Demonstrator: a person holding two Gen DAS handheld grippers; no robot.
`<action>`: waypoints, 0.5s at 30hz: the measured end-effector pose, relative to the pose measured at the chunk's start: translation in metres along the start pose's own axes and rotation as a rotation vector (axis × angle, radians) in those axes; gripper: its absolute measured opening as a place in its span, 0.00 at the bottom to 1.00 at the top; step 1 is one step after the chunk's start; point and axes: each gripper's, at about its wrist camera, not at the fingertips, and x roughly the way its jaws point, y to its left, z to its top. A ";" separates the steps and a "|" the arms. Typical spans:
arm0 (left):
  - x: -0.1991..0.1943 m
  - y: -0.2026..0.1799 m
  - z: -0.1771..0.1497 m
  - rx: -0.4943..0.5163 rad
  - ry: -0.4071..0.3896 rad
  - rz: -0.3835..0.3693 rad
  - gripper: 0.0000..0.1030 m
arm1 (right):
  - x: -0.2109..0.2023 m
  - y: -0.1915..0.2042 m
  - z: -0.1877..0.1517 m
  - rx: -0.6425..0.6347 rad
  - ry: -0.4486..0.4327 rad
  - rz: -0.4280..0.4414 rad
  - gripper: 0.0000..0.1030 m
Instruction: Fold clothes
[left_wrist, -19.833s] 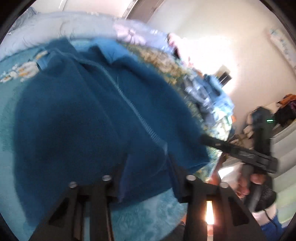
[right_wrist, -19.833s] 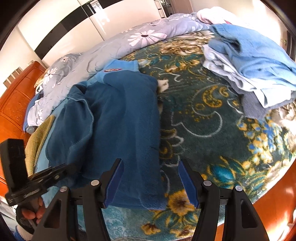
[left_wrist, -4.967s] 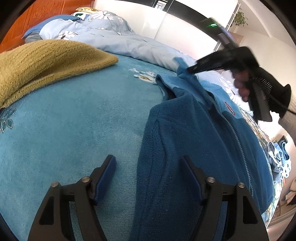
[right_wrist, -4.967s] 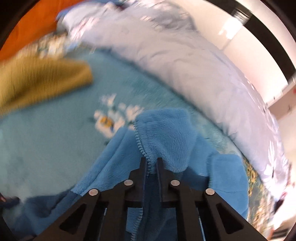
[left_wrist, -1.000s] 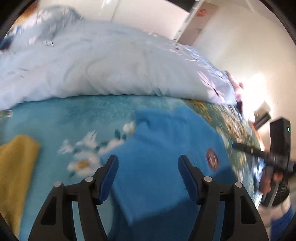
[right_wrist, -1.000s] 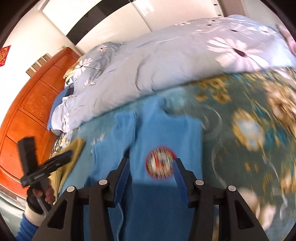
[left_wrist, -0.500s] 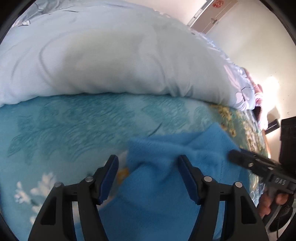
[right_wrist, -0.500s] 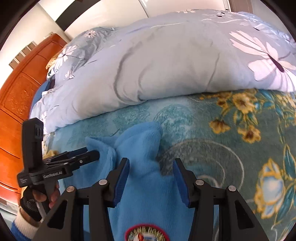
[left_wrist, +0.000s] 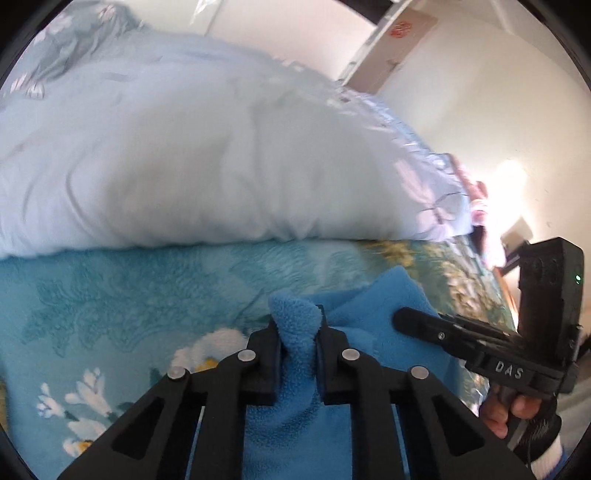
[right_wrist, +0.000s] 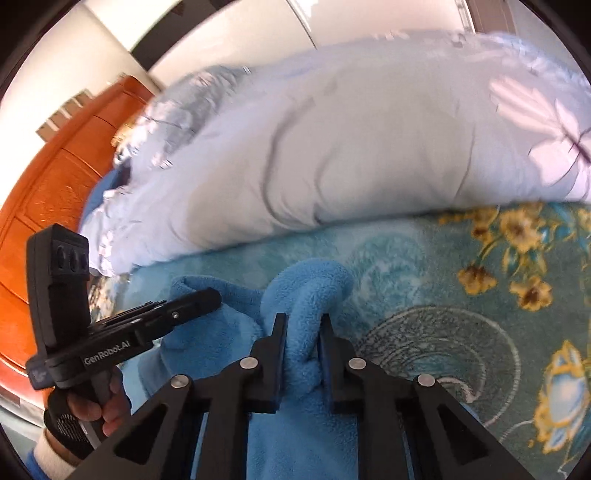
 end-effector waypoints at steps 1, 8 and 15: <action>-0.008 -0.007 0.002 0.019 -0.013 -0.008 0.14 | -0.010 0.002 -0.001 -0.009 -0.017 0.005 0.16; -0.087 -0.057 -0.013 0.123 -0.111 -0.079 0.14 | -0.089 0.034 -0.019 -0.111 -0.098 0.054 0.16; -0.165 -0.107 -0.086 0.259 -0.181 -0.097 0.14 | -0.170 0.067 -0.075 -0.193 -0.161 0.083 0.12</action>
